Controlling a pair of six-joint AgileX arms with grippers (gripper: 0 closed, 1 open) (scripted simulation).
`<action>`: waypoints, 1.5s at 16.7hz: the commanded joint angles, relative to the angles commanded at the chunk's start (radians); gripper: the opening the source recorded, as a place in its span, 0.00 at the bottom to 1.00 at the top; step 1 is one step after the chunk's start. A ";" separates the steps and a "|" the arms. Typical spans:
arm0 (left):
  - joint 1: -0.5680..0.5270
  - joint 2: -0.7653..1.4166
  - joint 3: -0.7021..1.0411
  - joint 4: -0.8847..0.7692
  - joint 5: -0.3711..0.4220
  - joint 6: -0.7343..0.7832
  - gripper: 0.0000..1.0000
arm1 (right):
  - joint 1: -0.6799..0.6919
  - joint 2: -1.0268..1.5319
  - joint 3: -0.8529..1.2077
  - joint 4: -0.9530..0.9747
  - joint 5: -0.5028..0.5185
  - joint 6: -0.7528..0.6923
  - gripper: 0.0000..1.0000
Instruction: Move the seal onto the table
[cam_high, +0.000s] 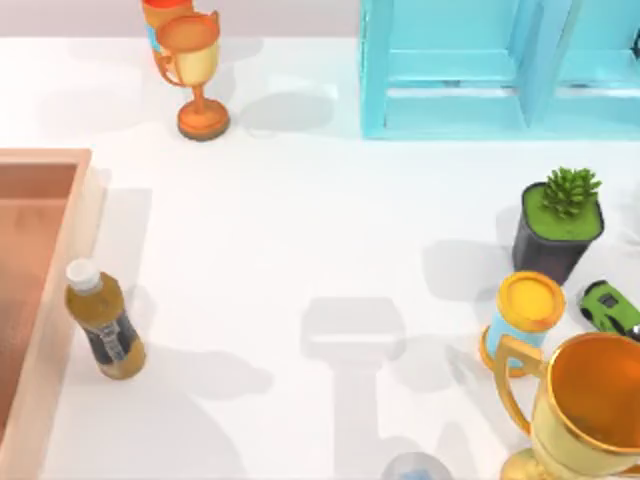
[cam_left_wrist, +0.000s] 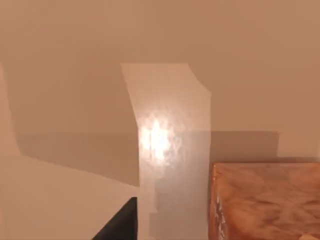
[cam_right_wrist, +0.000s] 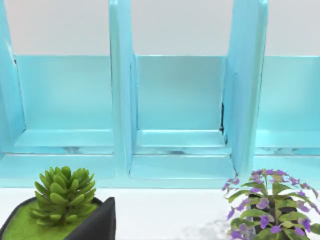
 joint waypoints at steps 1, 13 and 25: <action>0.000 0.000 0.000 0.000 0.000 0.000 0.62 | 0.000 0.000 0.000 0.000 0.000 0.000 1.00; 0.000 0.000 0.000 0.000 0.000 0.000 0.00 | 0.000 0.000 0.000 0.000 0.000 0.000 1.00; -0.160 -0.143 0.184 -0.113 -0.028 -0.064 0.00 | 0.000 0.000 0.000 0.000 0.000 0.000 1.00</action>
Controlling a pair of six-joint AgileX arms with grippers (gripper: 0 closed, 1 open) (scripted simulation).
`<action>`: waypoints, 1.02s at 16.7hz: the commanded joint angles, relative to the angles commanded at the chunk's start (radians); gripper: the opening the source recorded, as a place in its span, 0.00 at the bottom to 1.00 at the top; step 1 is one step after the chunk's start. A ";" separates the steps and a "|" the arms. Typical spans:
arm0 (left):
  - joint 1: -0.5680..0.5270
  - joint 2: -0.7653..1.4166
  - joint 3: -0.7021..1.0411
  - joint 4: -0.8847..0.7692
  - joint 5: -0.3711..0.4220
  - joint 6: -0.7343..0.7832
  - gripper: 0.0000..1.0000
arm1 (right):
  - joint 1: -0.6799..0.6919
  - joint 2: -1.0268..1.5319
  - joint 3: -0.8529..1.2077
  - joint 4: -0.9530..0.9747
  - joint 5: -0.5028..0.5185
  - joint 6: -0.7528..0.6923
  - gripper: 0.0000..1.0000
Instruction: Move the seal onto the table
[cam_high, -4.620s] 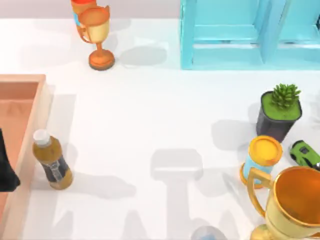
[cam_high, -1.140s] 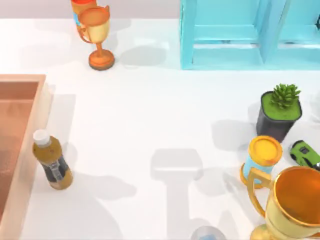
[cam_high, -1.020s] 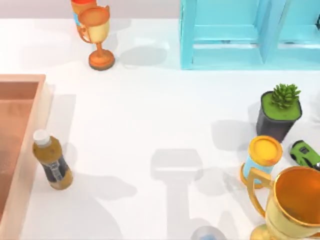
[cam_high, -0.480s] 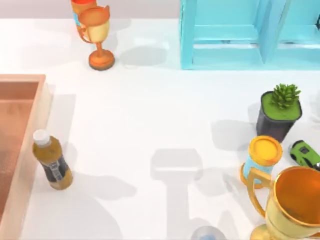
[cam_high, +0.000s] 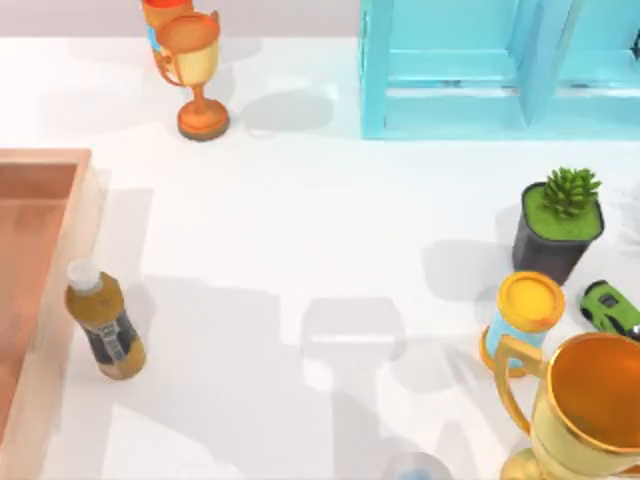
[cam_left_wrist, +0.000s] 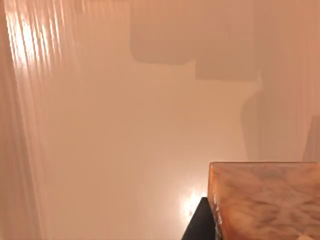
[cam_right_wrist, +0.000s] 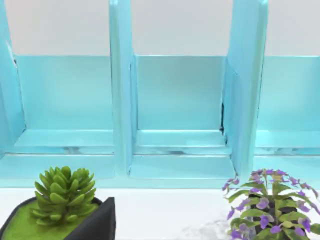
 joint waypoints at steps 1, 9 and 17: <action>-0.048 -0.024 0.039 -0.031 -0.005 -0.027 0.00 | 0.000 0.000 0.000 0.000 0.000 0.000 1.00; -0.355 -0.077 0.230 -0.362 0.004 -0.366 0.00 | 0.000 0.000 0.000 0.000 0.000 0.000 1.00; -0.385 -0.048 0.230 -0.491 0.027 -0.483 0.00 | 0.000 0.000 0.000 0.000 0.000 0.000 1.00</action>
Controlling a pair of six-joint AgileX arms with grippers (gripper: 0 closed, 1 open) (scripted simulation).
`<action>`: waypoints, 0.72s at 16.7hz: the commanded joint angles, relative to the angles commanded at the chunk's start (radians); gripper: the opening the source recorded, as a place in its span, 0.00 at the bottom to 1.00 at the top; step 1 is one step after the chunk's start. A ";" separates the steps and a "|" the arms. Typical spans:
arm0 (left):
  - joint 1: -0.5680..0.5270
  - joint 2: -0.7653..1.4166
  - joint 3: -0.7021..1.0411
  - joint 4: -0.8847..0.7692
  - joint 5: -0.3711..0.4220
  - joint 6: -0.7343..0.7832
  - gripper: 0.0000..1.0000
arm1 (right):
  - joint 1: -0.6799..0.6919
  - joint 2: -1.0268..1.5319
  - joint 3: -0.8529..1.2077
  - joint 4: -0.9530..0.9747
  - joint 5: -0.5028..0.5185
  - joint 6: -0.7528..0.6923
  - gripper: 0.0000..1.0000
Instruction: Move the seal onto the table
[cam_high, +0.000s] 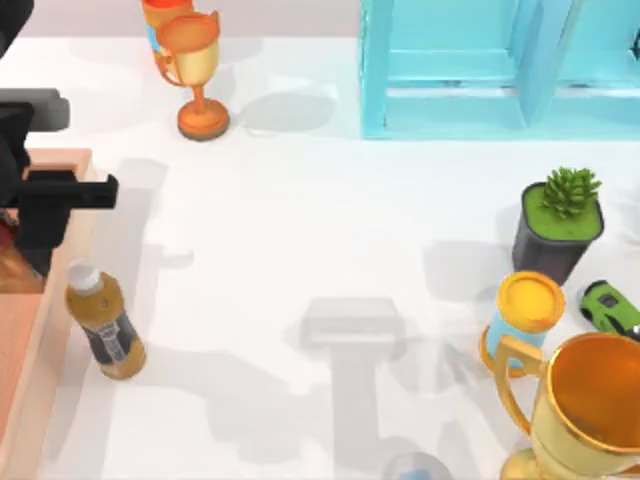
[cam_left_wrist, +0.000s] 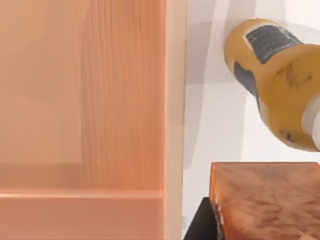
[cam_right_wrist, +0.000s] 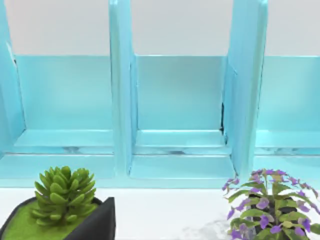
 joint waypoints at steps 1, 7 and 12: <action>0.005 -0.003 0.000 0.002 -0.001 0.003 0.00 | 0.000 0.000 0.000 0.000 0.000 0.000 1.00; -0.066 0.012 0.101 -0.006 -0.008 -0.012 0.00 | 0.000 0.000 0.000 0.000 0.000 0.000 1.00; -0.239 0.241 0.222 0.127 -0.030 -0.171 0.00 | 0.000 0.000 0.000 0.000 0.000 0.000 1.00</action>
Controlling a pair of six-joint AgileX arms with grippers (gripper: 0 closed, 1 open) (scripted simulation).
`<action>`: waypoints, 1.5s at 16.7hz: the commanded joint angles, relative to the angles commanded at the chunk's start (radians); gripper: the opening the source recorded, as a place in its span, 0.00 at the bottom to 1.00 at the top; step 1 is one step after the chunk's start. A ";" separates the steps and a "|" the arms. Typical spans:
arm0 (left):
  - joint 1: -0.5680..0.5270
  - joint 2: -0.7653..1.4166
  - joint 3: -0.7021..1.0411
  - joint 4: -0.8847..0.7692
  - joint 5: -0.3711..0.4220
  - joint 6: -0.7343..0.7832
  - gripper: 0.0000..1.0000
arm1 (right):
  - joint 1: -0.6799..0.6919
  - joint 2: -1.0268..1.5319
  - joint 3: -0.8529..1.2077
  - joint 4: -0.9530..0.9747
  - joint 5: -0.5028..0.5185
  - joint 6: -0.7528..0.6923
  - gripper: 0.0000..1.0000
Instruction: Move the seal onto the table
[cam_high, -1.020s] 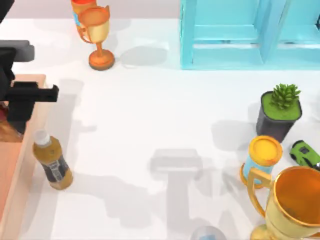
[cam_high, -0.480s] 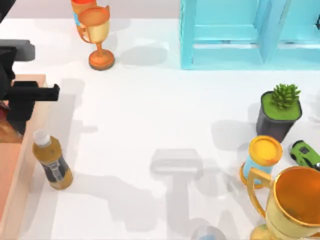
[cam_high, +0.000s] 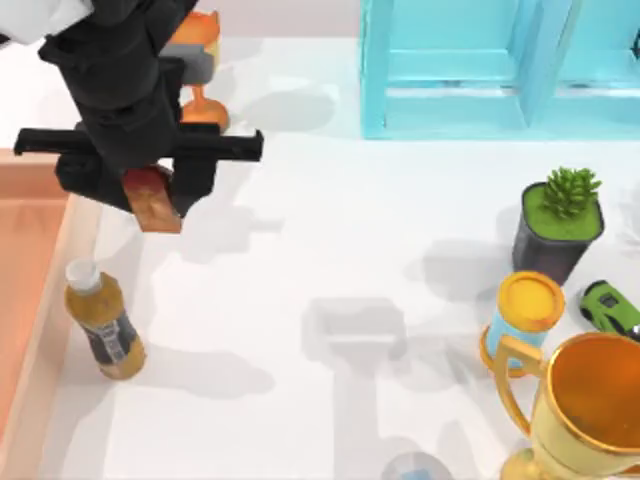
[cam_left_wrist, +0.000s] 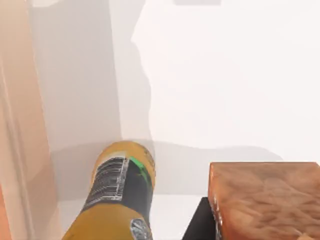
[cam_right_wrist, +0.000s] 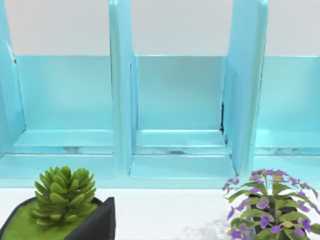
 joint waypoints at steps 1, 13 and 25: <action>-0.034 0.059 0.009 0.038 0.000 -0.042 0.00 | 0.000 0.000 0.000 0.000 0.000 0.000 1.00; -0.141 0.278 -0.028 0.197 0.035 -0.205 0.00 | 0.000 0.000 0.000 0.000 0.000 0.000 1.00; -0.144 0.328 -0.120 0.342 0.035 -0.205 0.00 | 0.000 0.000 0.000 0.000 0.000 0.000 1.00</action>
